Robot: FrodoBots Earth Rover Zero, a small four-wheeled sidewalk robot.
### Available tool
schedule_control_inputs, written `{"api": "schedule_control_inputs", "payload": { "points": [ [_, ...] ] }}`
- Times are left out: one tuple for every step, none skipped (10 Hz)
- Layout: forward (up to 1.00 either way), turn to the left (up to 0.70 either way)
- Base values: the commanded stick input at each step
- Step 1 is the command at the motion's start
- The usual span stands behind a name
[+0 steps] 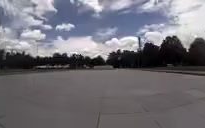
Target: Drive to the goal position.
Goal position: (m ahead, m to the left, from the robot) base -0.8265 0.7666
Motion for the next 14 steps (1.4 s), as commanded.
{"api": "schedule_control_inputs", "payload": {
  "points": [
    [0.7, 0.1],
    [0.7, 0.13],
    [0.7, 0.13],
    [0.7, 0.08],
    [0.7, 0.0],
    [0.7, -0.15],
    [0.7, -0.29],
    [0.7, -0.35],
    [0.7, -0.35],
    [0.7, -0.35],
    [0.7, -0.12],
    [0.7, 0.03],
    [0.7, 0.03],
    [0.7, 0.06]
  ]
}}
